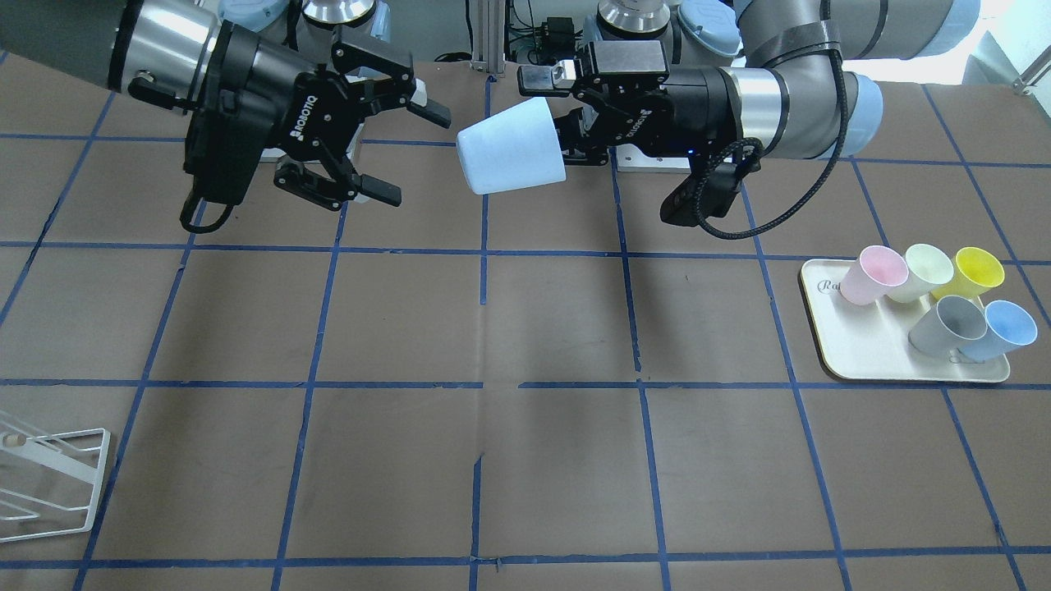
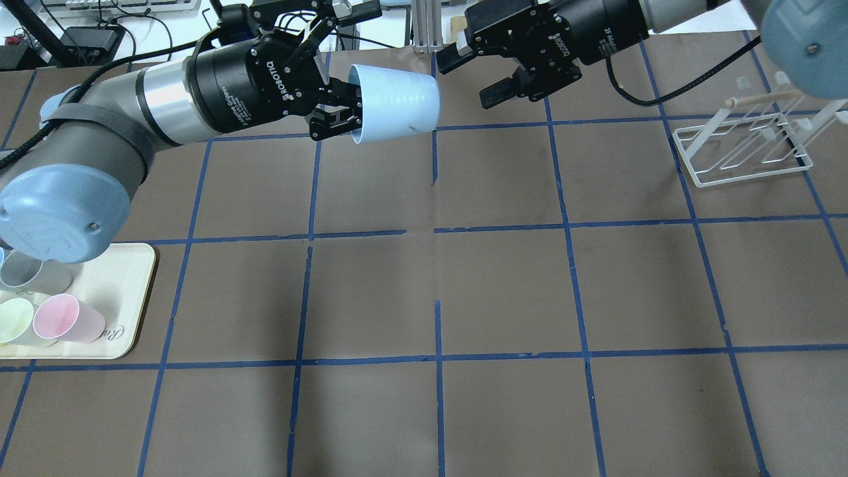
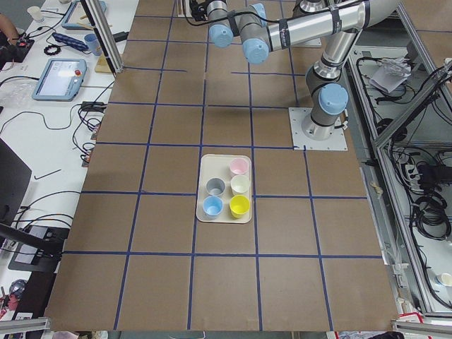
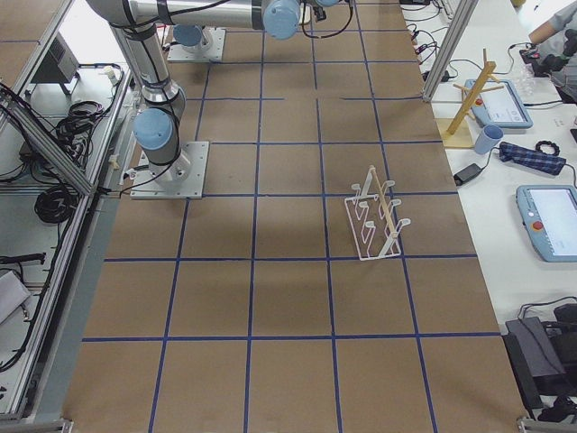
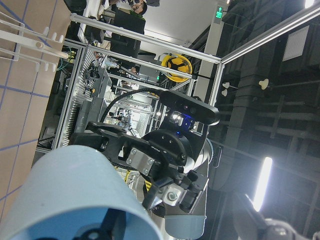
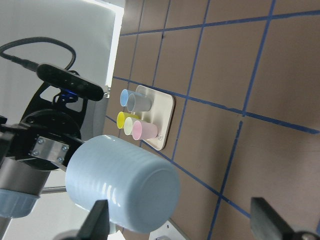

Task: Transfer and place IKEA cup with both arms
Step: 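Open the right gripper and withdraw it while the left gripper holds the cup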

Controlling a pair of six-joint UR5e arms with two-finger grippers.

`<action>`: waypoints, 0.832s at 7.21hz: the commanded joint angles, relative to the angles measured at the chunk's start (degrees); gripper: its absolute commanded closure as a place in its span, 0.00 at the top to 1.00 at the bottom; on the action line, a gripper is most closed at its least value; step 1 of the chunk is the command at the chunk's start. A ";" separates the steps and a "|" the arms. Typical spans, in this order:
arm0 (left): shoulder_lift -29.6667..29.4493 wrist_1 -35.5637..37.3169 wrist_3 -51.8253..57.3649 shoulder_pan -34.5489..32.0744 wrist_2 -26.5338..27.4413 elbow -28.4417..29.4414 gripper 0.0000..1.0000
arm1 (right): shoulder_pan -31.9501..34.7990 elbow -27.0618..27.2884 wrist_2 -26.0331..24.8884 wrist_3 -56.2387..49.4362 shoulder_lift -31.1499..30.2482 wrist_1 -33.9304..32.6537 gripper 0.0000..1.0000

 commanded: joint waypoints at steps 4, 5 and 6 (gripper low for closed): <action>0.37 0.02 -3.27 3.93 3.34 0.12 0.00 | -4.90 -4.92 -39.15 0.05 -5.43 0.61 1.00; 0.45 1.50 -5.72 4.02 4.05 0.38 0.00 | -4.81 -5.90 -50.56 1.19 -5.43 0.44 1.00; 0.45 7.17 -11.49 5.33 8.84 0.47 0.00 | -4.81 -5.39 -55.38 2.07 -5.25 0.52 1.00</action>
